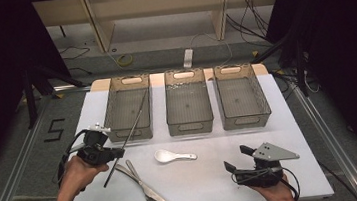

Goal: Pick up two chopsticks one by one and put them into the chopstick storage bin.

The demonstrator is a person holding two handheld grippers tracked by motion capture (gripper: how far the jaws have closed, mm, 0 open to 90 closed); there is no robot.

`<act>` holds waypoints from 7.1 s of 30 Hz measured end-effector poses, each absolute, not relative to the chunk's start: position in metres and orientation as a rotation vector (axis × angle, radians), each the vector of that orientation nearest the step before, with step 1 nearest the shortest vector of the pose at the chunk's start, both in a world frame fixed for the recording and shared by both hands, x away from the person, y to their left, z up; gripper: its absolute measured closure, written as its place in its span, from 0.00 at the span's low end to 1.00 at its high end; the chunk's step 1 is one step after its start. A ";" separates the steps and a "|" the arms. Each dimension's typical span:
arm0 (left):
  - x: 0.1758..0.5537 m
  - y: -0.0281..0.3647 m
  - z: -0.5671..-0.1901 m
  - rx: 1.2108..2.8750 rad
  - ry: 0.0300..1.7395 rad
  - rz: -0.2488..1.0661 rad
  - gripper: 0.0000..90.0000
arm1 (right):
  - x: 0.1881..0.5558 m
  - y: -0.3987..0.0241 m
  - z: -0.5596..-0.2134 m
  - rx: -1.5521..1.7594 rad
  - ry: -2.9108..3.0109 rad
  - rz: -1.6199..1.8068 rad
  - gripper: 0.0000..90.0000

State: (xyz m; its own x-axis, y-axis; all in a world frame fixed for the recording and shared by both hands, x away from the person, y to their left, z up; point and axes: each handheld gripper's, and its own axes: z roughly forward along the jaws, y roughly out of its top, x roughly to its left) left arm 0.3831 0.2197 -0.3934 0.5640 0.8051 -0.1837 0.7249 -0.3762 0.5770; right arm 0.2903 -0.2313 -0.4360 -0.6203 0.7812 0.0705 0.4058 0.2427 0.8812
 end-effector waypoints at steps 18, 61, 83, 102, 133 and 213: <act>0.433 0.225 -0.357 2.089 1.232 0.328 0.94 | 0.290 -0.232 -0.436 1.093 2.137 1.339 0.27; 0.538 0.215 -0.359 1.984 1.320 0.447 0.94 | 0.291 -0.234 -0.437 1.096 2.138 1.348 0.27; 0.544 0.216 -0.379 1.923 1.353 0.445 0.94 | 0.291 -0.233 -0.437 1.093 2.144 1.350 0.27; 0.538 0.217 -0.395 1.966 1.369 0.425 0.94 | 0.290 -0.233 -0.437 1.094 2.143 1.347 0.27; 0.539 0.205 -0.417 2.047 1.400 0.388 0.93 | 0.290 -0.234 -0.437 1.094 2.143 1.346 0.27; 0.357 0.195 -0.422 1.886 1.014 0.316 0.20 | 0.327 -0.180 -0.442 0.940 2.408 1.314 0.27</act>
